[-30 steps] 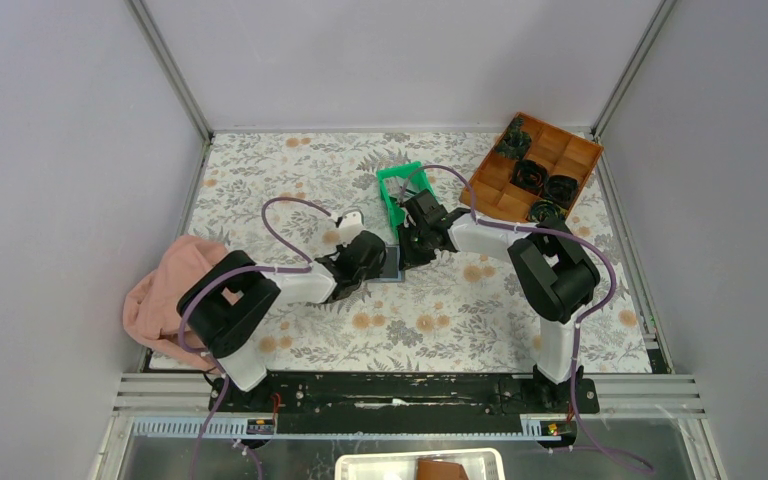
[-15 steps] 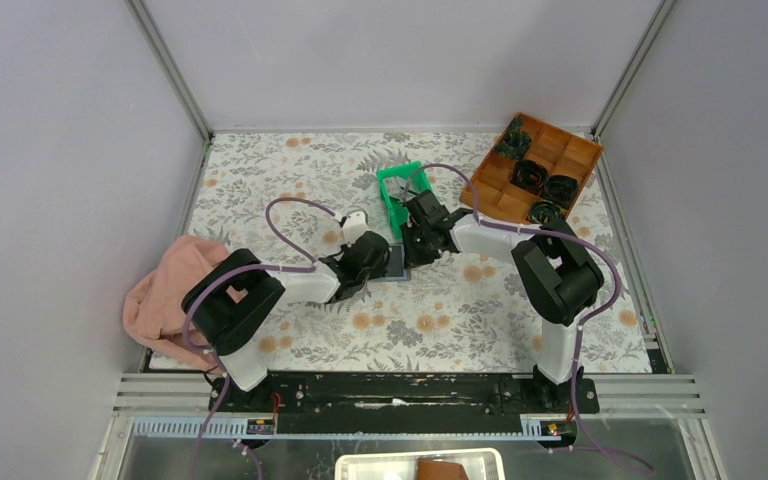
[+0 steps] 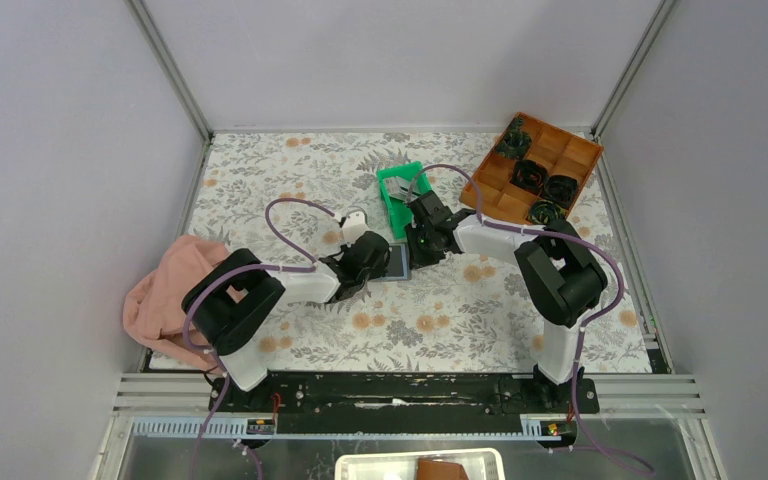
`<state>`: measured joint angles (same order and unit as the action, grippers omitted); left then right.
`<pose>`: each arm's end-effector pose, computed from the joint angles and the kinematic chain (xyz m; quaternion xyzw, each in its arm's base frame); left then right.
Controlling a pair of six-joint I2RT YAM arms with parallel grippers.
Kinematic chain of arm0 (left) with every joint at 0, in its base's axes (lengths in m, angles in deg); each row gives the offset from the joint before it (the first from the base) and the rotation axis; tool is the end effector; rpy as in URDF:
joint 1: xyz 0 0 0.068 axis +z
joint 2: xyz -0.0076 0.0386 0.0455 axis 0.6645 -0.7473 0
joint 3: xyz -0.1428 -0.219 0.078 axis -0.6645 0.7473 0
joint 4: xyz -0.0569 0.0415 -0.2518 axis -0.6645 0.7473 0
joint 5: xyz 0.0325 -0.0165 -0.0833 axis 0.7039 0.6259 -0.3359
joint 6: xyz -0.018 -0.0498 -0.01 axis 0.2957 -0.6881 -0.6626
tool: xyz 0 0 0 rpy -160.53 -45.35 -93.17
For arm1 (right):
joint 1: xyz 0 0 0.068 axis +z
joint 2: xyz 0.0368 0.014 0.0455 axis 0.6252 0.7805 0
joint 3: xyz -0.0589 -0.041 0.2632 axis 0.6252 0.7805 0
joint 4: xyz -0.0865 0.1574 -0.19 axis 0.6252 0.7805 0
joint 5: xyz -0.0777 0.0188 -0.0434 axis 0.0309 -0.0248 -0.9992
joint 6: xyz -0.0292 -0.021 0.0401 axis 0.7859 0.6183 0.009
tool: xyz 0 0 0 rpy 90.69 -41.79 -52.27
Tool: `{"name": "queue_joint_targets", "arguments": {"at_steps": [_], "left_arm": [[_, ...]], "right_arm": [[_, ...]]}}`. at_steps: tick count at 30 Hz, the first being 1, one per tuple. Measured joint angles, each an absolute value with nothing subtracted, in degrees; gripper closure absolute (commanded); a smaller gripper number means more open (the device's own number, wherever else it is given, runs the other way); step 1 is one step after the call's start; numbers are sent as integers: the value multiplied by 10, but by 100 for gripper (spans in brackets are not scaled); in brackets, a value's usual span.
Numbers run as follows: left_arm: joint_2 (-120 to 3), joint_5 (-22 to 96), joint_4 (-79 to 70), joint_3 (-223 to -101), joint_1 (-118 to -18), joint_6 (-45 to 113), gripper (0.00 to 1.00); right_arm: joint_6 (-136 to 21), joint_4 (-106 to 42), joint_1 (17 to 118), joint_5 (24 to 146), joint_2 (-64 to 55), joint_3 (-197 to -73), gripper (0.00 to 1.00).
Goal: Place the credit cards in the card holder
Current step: Insert the credit card into the card holder.
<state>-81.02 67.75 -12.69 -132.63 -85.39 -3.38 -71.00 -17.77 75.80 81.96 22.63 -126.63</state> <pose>0.2412 -0.2120 0.1308 -0.1116 0.9034 -0.1439 0.3882 0.3078 0.2367 0.1585 -0.1501 0.9435 0.1782 0.2357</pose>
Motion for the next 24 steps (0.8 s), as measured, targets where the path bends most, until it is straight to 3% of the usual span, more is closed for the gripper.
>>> {"name": "queue_joint_targets", "arguments": {"at_steps": [11, 24], "left_arm": [[-813, 678, -115, -1336, -855, -27, 98], [-832, 699, -90, -1366, -867, 0, 98]], "right_arm": [[-706, -168, 758, 825, 235, -1276, 91], [-701, -138, 758, 826, 249, -1301, 92]]}}
